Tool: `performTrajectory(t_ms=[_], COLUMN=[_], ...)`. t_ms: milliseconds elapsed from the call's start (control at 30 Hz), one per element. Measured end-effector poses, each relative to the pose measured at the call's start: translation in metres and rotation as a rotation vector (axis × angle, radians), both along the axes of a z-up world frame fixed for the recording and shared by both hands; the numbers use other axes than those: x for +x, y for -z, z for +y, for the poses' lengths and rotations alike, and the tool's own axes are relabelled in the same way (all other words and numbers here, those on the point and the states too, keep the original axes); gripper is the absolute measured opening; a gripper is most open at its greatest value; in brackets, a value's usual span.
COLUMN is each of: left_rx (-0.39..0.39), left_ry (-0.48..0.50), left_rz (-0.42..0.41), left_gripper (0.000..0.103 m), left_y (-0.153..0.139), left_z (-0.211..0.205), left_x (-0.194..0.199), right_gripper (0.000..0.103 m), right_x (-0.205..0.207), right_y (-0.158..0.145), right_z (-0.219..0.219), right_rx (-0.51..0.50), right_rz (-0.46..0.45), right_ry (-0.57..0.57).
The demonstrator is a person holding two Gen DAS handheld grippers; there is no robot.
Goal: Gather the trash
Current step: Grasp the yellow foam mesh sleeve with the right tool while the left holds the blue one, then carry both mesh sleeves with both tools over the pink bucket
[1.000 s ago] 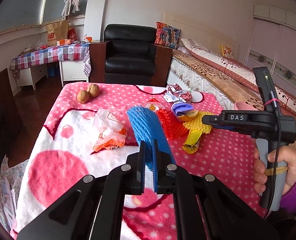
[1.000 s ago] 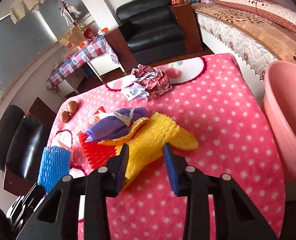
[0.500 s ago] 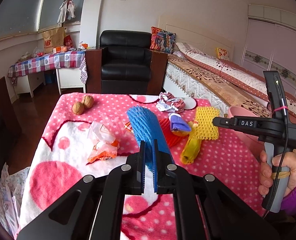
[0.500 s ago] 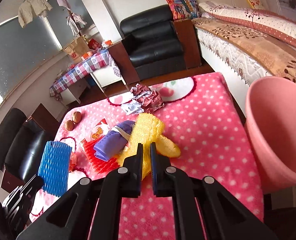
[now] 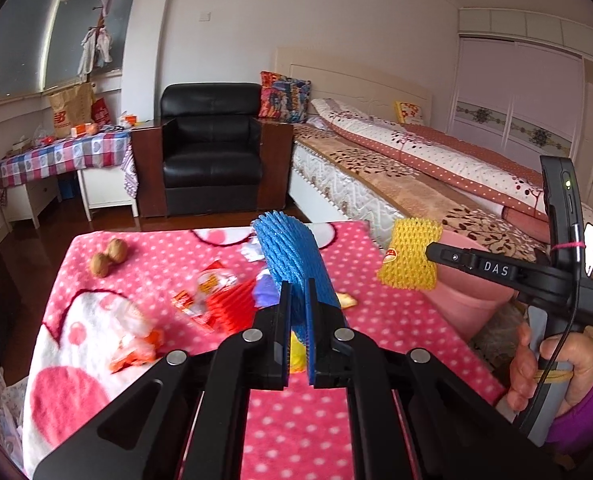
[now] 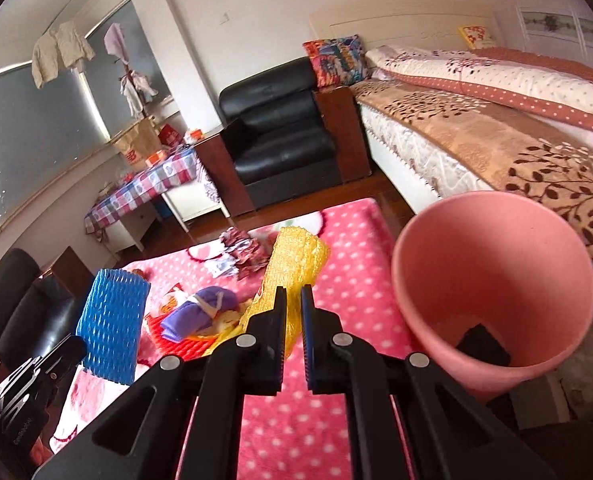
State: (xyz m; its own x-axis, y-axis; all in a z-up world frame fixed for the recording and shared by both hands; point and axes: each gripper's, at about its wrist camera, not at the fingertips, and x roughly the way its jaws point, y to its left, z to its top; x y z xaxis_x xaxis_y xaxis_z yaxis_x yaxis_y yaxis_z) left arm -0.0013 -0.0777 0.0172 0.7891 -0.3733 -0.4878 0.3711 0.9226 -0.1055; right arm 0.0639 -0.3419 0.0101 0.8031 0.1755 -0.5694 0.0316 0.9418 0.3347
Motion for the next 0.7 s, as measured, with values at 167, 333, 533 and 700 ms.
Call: performTrajectory(t_ms=[167, 333, 533, 700], left_rx=[-0.005, -0.005, -0.002, 0.022], left_ry=[0.053, 0.115, 0.187, 0.248], left_rz=[-0.016, -0.021, 0.003, 0.008], left_gripper=[0.005, 0.005, 0.005, 0.005], left_y=[-0.007, -0.010, -0.005, 0.002], left_z=[-0.034, -0.068, -0.110, -0.146], left_x=[0.009, 0.017, 0.025, 0.029], right_gripper=[0.007, 0.007, 0.007, 0.007], right_x=[-0.008, -0.013, -0.022, -0.027], right_y=[-0.001, -0.002, -0.002, 0.003], right_z=[-0.033, -0.061, -0.090, -0.116], right_rx=[0.004, -0.027, -0.076, -0.093], right_rz=[-0.005, -0.017, -0.028, -0.019], right_ry=[0.062, 0.123, 0.190, 0.240])
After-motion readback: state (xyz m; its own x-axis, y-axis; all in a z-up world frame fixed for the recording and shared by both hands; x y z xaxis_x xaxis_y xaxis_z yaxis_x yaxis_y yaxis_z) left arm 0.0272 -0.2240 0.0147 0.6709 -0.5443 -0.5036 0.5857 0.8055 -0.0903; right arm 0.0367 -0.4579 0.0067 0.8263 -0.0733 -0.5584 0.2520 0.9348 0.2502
